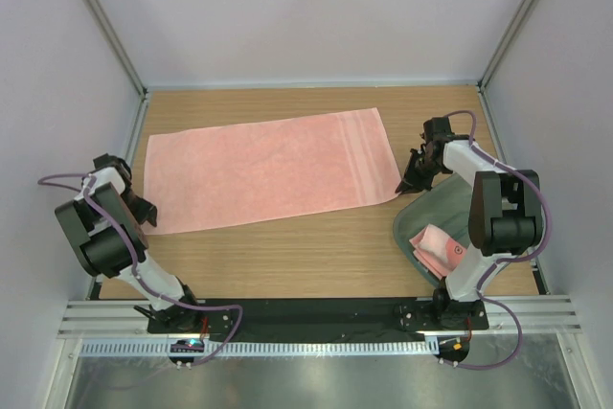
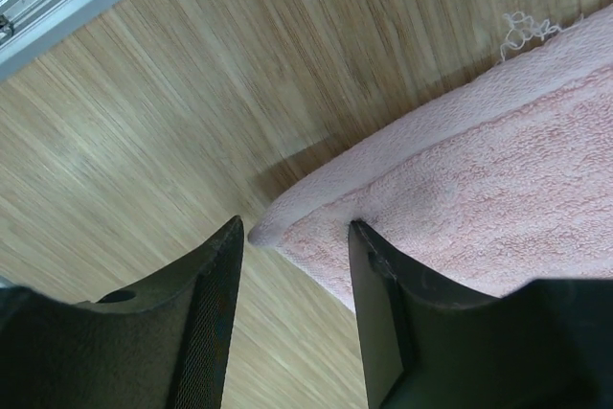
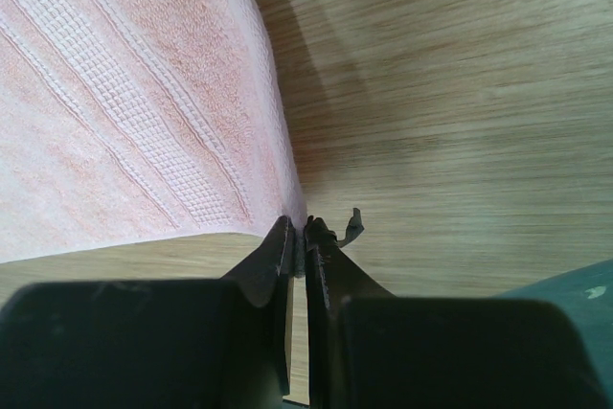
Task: Roll the towels
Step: Fold the towel
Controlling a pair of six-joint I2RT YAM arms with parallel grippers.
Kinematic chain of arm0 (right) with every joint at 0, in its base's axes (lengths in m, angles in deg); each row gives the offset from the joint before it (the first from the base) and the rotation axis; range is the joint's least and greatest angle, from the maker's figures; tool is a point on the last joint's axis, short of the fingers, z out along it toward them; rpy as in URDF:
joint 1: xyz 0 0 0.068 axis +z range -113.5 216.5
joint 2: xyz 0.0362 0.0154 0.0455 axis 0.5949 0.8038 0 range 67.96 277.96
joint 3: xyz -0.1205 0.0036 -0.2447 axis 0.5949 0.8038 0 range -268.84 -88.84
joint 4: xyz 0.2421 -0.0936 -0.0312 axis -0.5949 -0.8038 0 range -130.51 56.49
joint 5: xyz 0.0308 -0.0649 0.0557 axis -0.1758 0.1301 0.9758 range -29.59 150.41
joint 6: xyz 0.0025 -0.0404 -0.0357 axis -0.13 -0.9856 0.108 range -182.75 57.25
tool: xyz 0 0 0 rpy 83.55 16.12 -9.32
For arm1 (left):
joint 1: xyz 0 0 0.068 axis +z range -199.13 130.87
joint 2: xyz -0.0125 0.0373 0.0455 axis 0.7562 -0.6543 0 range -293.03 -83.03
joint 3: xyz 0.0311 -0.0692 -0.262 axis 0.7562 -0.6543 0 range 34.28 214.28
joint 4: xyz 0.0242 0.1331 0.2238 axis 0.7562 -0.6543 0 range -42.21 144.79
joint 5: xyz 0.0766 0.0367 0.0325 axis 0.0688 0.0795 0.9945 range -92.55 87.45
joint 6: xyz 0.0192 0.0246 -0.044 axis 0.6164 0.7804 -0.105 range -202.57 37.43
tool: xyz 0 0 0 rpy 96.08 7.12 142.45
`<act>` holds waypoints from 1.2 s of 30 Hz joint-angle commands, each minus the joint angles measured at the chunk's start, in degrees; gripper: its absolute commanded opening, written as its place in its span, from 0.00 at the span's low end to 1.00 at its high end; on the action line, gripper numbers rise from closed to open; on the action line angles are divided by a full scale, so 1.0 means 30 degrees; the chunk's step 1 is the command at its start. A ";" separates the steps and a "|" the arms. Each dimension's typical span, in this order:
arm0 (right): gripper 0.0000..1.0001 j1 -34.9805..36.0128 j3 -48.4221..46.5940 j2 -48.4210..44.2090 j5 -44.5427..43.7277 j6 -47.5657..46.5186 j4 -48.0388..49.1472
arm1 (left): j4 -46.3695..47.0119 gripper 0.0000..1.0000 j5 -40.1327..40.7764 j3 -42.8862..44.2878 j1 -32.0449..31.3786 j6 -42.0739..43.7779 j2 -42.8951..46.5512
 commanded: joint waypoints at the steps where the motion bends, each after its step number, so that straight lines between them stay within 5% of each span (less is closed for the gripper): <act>1: 0.01 -0.0083 0.0096 -0.0378 0.0342 -0.0013 0.0436 | 0.0124 0.49 0.0409 0.0487 0.0139 -0.0164 -0.0452; 6: 0.01 -0.0053 0.0154 -0.0348 0.0343 -0.0013 0.0495 | 0.0154 0.38 0.0059 0.0457 0.0930 -0.0193 -0.1008; 14: 0.01 -0.0083 0.0272 -0.0494 0.0226 -0.0042 0.0495 | 0.0184 0.00 0.0087 0.0370 0.1077 -0.0164 -0.0951; 36: 0.01 -0.0961 0.1297 -0.6757 -0.2465 0.1305 -0.1437 | -0.0753 0.00 -0.6122 -0.1886 -0.0884 0.0040 0.6606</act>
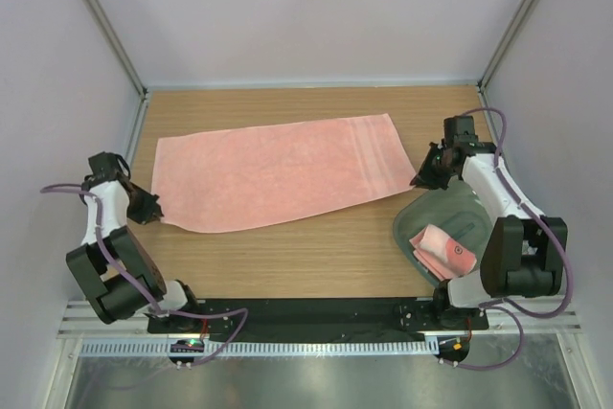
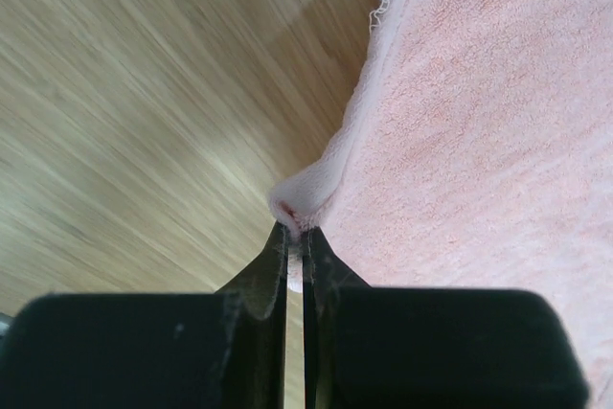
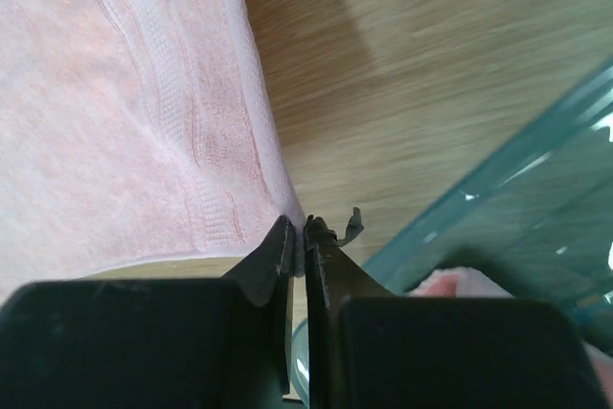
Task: Roll the towels
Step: Fold the towel
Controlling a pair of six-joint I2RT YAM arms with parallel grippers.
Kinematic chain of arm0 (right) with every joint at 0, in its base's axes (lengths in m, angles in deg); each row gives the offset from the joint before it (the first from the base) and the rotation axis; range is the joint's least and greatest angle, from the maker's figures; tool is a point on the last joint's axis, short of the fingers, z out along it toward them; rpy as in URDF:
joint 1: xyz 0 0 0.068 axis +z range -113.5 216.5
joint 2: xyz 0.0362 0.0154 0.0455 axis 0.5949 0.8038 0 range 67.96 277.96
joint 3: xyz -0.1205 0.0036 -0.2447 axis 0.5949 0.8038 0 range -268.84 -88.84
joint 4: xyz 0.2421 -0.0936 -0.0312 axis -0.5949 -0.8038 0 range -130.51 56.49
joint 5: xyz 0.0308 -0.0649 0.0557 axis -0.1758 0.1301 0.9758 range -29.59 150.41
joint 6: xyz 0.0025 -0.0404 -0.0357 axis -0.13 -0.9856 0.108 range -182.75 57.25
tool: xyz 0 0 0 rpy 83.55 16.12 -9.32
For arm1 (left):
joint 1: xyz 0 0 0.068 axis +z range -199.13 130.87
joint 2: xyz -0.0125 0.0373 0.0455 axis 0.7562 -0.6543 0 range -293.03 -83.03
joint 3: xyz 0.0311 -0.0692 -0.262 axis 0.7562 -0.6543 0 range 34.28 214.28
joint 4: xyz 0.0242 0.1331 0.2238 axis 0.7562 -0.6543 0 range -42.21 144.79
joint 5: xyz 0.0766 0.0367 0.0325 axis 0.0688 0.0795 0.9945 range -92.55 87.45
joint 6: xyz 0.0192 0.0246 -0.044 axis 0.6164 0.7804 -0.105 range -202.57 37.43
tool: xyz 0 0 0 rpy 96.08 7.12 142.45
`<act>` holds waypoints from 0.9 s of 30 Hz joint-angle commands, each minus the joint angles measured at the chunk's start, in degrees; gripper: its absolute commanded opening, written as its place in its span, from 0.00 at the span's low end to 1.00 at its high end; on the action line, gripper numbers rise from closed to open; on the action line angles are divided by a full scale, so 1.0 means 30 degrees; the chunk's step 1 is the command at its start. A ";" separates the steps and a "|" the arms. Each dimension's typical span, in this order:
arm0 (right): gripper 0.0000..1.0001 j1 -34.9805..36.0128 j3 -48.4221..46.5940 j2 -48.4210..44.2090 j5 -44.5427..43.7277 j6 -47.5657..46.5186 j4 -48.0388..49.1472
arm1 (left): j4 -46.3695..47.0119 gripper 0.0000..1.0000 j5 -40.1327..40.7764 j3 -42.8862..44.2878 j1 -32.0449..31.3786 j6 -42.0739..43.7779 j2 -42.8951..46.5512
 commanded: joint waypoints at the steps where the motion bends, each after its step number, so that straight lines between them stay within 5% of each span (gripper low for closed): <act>1: 0.01 -0.0262 0.0270 -0.1997 -0.1500 0.0562 -0.0848 | -0.0745 0.00 -0.1796 -0.0422 -0.0557 0.0282 0.1120; 10: 0.01 -0.0350 0.0856 -0.5546 -0.1653 0.1061 -0.1963 | -0.2652 0.00 -0.2177 0.0252 -0.2081 0.0897 0.3085; 27: 0.01 -0.0526 -0.6610 0.1129 0.0139 0.1353 -0.1729 | -0.3413 0.00 -0.2325 0.5897 -0.2170 -0.0244 0.0511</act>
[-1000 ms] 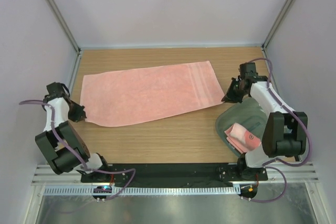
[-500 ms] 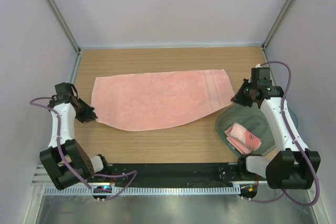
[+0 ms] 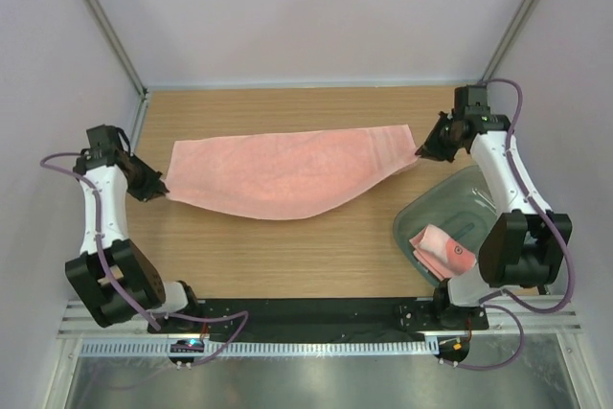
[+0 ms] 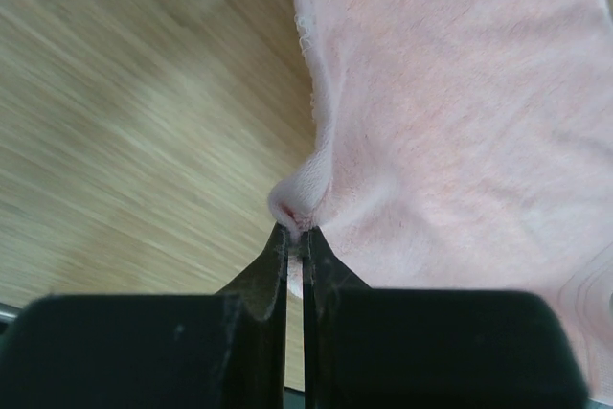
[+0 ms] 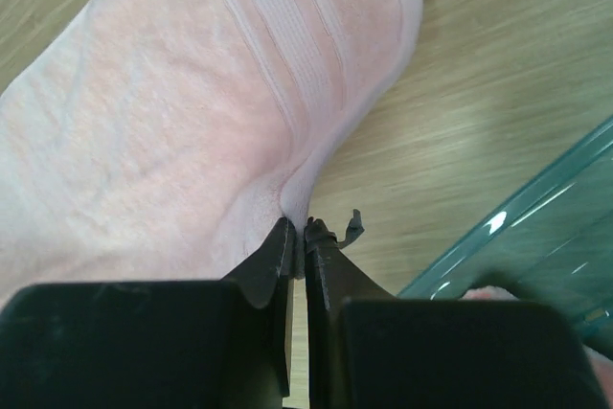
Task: Roll the towels
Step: Fold the towel
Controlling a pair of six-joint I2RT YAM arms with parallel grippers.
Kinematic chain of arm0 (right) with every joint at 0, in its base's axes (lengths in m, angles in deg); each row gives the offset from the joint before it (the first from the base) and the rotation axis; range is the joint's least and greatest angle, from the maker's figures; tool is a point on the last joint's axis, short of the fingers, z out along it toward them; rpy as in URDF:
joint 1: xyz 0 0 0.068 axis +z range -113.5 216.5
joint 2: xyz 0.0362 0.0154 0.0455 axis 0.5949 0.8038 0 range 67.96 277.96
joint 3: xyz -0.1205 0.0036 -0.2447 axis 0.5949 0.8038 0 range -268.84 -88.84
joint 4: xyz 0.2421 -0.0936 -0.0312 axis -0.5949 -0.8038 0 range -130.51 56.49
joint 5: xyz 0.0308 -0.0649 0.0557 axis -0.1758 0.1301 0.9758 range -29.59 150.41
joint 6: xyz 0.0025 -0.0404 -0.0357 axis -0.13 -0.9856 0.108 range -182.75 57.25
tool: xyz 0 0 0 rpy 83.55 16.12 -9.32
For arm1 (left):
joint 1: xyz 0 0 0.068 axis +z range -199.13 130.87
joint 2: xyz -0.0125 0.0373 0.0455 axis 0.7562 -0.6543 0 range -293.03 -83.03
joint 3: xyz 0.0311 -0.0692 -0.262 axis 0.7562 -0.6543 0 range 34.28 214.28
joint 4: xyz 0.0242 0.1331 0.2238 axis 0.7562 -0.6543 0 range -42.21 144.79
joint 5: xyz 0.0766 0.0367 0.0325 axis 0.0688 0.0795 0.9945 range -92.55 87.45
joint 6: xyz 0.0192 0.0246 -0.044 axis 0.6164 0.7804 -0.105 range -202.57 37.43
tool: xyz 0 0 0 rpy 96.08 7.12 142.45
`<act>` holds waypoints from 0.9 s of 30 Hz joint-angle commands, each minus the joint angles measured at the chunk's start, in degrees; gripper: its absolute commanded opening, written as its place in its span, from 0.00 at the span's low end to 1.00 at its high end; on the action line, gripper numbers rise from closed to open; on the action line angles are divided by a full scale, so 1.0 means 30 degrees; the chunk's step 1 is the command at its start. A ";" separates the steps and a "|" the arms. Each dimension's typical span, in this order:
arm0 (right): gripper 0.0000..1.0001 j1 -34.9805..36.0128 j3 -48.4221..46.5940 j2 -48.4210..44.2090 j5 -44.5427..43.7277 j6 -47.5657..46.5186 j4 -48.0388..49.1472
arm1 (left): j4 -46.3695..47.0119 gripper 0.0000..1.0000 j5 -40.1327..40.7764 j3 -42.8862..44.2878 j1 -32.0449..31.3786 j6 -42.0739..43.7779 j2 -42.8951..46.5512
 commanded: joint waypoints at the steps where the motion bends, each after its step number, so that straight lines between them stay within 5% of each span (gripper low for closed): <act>1: 0.01 -0.0081 -0.2581 0.1348 0.0459 0.0501 0.0465 | -0.0136 0.00 -0.0393 0.2516 -0.0028 -0.0500 -0.1157; 27: 0.01 -0.0462 -1.0470 0.9469 0.0167 0.0853 0.0084 | -0.2449 0.00 -0.0659 1.7191 -0.1873 -0.0413 -1.4198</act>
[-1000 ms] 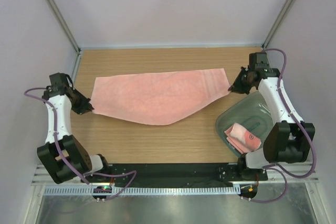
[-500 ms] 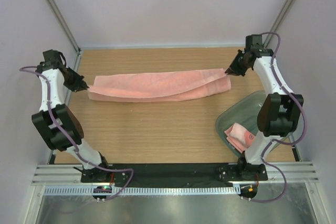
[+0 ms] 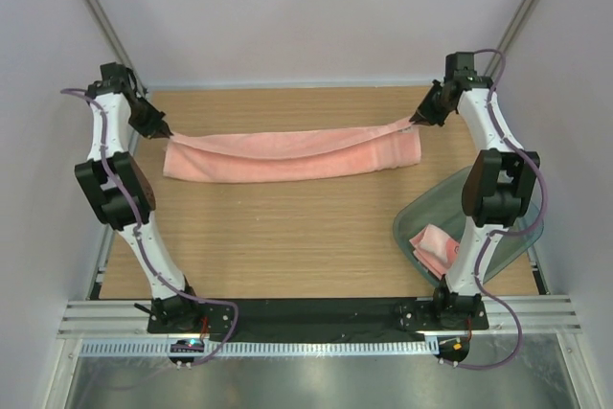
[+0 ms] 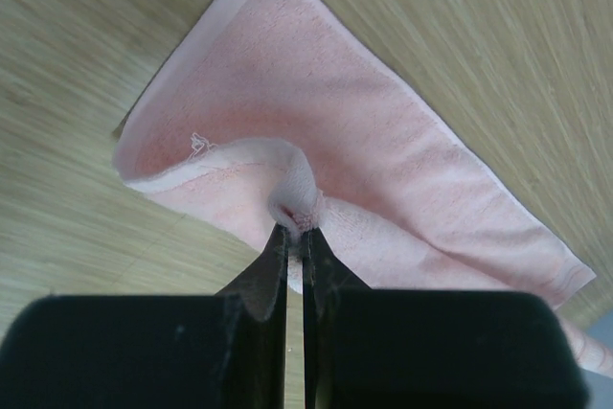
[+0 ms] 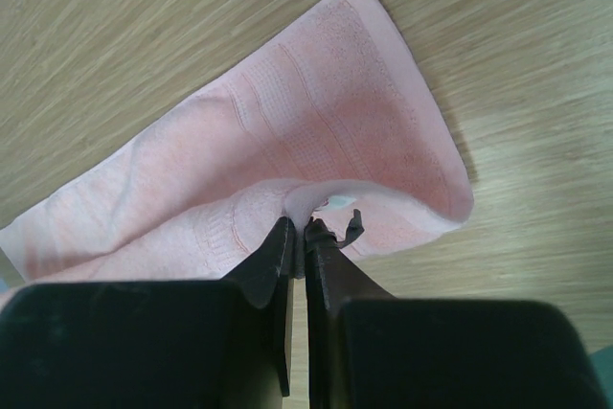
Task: Roll the towels
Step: Fold the towel
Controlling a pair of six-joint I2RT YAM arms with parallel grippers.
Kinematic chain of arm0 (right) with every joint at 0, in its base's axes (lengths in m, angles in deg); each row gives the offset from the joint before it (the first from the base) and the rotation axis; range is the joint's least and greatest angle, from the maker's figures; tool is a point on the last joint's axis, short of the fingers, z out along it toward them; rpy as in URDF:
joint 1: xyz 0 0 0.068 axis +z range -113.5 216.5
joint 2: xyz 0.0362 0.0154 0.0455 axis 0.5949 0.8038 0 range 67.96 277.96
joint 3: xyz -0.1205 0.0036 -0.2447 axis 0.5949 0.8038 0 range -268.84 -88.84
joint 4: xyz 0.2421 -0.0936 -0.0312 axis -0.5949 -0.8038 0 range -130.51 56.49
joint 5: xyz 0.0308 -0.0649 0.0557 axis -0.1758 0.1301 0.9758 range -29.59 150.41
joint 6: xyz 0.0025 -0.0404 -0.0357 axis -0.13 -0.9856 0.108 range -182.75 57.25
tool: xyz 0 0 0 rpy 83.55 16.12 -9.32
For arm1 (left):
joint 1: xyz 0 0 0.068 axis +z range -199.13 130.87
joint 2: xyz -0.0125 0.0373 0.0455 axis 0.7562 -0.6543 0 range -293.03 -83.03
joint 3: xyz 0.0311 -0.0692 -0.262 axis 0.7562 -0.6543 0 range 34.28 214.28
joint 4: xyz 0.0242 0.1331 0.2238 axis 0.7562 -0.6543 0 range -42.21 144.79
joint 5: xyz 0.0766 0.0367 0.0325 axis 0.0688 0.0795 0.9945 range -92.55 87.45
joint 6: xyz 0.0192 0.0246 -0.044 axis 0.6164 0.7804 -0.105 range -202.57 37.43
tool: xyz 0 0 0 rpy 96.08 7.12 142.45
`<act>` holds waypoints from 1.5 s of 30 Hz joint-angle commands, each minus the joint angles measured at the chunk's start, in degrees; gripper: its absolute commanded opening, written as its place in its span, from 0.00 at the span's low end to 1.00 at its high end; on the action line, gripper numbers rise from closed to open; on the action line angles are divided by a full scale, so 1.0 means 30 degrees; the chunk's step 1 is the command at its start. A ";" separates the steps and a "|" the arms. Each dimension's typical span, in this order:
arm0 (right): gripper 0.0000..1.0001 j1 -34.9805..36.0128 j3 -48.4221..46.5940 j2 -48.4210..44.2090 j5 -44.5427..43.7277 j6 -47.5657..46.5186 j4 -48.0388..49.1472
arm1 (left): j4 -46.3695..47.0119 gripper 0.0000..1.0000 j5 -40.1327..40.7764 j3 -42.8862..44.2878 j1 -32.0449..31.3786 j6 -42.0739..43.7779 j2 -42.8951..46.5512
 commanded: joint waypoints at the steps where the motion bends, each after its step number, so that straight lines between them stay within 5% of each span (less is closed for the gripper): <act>1: 0.01 -0.0302 -0.1413 0.0602 -0.0074 0.0038 -0.0033 | -0.1022 0.00 0.0370 0.2254 -0.0213 -0.0048 -0.0663; 14: 0.02 -0.0594 -0.4696 0.4497 0.0101 -0.0139 -0.1088 | -0.2576 0.01 0.1570 0.6385 -0.0594 -0.0459 -0.5116; 21: 0.22 -0.0975 -0.7386 0.6551 0.0395 0.0008 -0.1789 | -0.2753 0.04 0.1601 0.8084 -0.0594 -0.0898 -0.6992; 25: 0.54 -0.1122 -0.8797 0.7635 0.0483 0.0008 -0.2377 | -0.2839 0.19 0.1572 0.9317 -0.0565 -0.1045 -0.7636; 30: 0.69 -0.1415 -0.9736 0.7492 0.0484 -0.0255 -0.2846 | -0.2724 0.46 0.1717 0.9496 -0.0272 -0.0958 -0.6996; 33: 0.72 -0.1766 -0.9504 0.6498 0.0133 -0.0518 -0.3079 | -0.2489 0.57 0.1894 0.8940 0.0050 -0.0753 -0.5708; 37: 0.72 -0.2030 -0.6493 0.4098 0.0073 -0.0840 -0.2380 | -0.2664 0.59 0.2536 0.7566 0.0139 -0.0226 -0.3688; 45: 0.72 -0.2031 0.1883 -0.0005 0.1566 -0.1515 -0.0358 | 0.0319 0.55 0.2246 -0.3678 -0.0183 0.0447 0.4504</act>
